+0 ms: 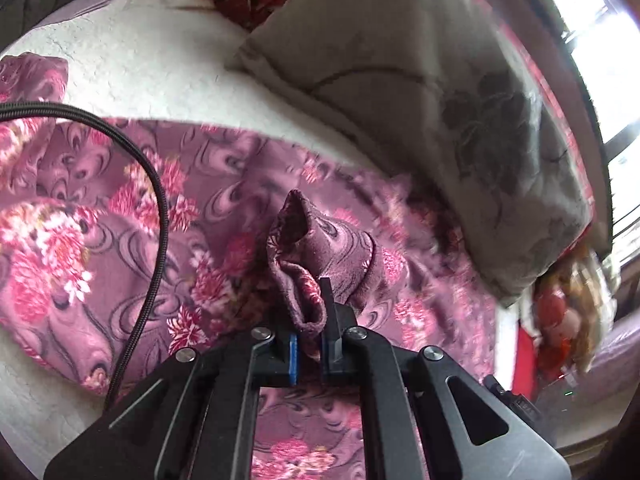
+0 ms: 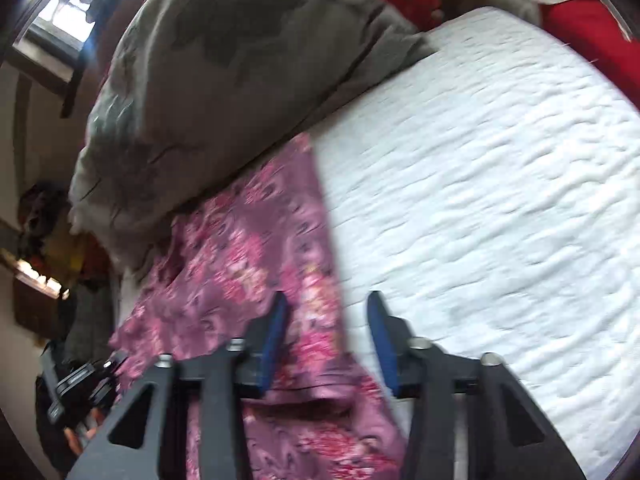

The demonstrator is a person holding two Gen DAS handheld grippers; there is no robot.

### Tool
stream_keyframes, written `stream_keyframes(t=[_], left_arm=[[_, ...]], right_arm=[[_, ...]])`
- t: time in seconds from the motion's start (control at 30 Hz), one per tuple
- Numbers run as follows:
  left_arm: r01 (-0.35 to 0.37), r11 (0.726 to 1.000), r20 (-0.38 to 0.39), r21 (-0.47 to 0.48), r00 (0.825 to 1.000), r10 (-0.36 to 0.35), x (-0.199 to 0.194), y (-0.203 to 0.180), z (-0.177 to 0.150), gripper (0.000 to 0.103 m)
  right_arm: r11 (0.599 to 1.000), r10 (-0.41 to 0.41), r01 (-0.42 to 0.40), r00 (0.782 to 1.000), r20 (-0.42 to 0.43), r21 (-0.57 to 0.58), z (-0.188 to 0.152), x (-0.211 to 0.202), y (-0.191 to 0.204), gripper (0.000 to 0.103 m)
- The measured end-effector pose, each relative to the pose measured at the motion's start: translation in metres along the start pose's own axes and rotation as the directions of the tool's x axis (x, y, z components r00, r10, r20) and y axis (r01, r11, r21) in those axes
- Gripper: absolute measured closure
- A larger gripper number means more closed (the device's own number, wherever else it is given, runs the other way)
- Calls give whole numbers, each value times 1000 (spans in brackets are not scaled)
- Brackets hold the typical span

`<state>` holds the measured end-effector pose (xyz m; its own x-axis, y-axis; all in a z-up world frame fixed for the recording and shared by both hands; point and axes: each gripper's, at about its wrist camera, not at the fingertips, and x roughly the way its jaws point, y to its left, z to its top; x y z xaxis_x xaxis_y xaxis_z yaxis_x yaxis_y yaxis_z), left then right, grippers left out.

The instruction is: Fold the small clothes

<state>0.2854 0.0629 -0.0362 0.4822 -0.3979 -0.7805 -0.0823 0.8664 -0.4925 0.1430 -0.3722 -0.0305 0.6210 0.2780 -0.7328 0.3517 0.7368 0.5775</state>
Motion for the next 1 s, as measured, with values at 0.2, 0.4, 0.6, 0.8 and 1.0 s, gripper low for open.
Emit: stream_keyframes(t=[0.2,0.4,0.6,0.8,1.0], left_arm=[[-50,999,-23,16,998,50,8,-3,-4,90],[-47,998,70,-47,996,50,-32,10,9,90],[-37,999,17,38,999,36,-6,-11,2,77],[-102,994,-24,50,994,103,11,-10,-5,78],[87,992,120,-92,990,-76,-73,13,15,68]], right_arm=[[994,4,16,981,195,-105,1,-34,19,97],[977,-174,189,975,138,-100,-6,-20,16,88],[946,-80,127,983,166,-297,-17,-12,84,88],[914,-23,38,999,41,-403,-41,38,148,88],[864,117,-133,991,-63,-485,-73,95,244,88]])
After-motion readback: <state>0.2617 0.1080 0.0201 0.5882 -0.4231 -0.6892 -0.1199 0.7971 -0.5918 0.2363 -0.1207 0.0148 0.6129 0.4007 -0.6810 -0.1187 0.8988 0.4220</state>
